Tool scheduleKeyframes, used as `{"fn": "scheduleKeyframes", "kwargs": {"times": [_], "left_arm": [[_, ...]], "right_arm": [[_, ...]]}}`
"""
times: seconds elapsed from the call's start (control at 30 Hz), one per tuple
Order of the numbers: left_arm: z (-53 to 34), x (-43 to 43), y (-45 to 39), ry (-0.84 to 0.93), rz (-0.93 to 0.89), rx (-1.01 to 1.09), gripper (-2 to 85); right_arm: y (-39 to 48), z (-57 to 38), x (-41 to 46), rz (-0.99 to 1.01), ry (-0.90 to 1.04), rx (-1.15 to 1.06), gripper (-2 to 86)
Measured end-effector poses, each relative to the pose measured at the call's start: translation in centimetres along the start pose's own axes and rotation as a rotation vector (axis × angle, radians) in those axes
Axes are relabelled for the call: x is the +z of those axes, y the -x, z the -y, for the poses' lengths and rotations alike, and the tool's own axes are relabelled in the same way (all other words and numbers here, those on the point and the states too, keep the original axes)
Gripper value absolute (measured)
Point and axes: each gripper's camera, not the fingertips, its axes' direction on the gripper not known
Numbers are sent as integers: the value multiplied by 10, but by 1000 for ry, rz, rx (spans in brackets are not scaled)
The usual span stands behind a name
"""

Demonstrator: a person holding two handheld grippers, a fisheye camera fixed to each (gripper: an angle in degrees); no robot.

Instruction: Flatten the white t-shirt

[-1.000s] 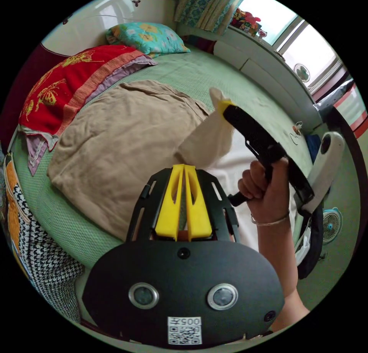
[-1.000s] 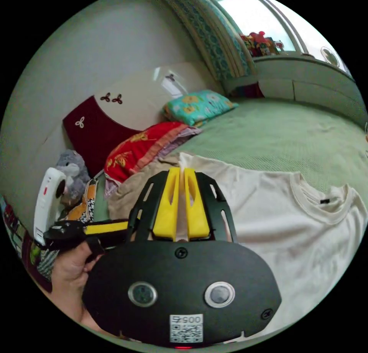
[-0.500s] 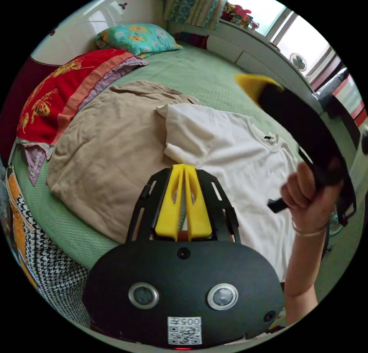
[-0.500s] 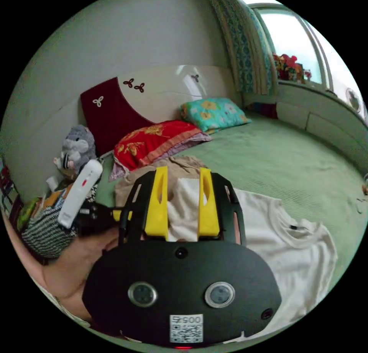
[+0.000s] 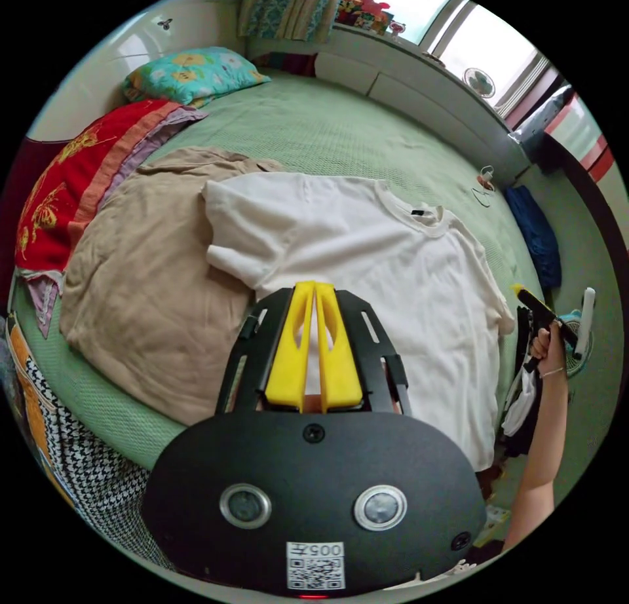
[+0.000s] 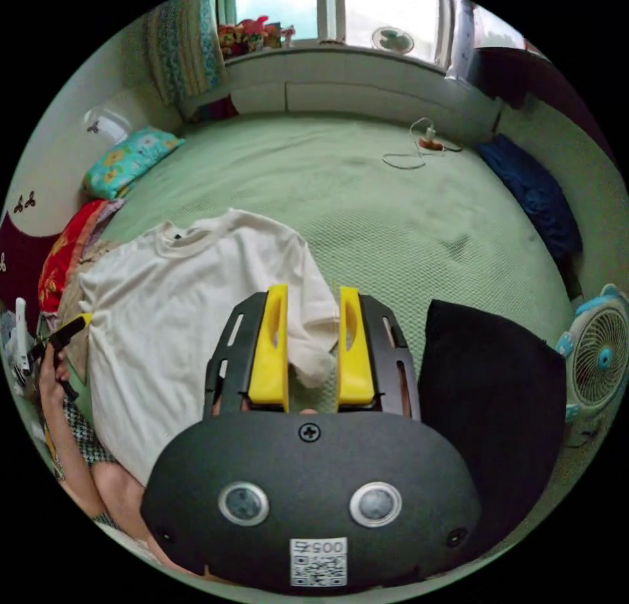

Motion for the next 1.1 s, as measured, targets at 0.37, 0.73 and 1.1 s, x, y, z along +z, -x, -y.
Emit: {"fn": "scheduleKeyframes", "kwargs": {"times": [0.37,0.73,1.1], "left_arm": [[-12,13,-56,37,16,73,-6],[-38,3,-81,31,-1,87,-5],[-75,-24,-90,16,16,95,-5]], "right_arm": [[8,-1,-1,-314,16,-169,-10],[-73,-13,-45,-88,17,159,53],[-27,-110,-45,-81,292,129,9]]}}
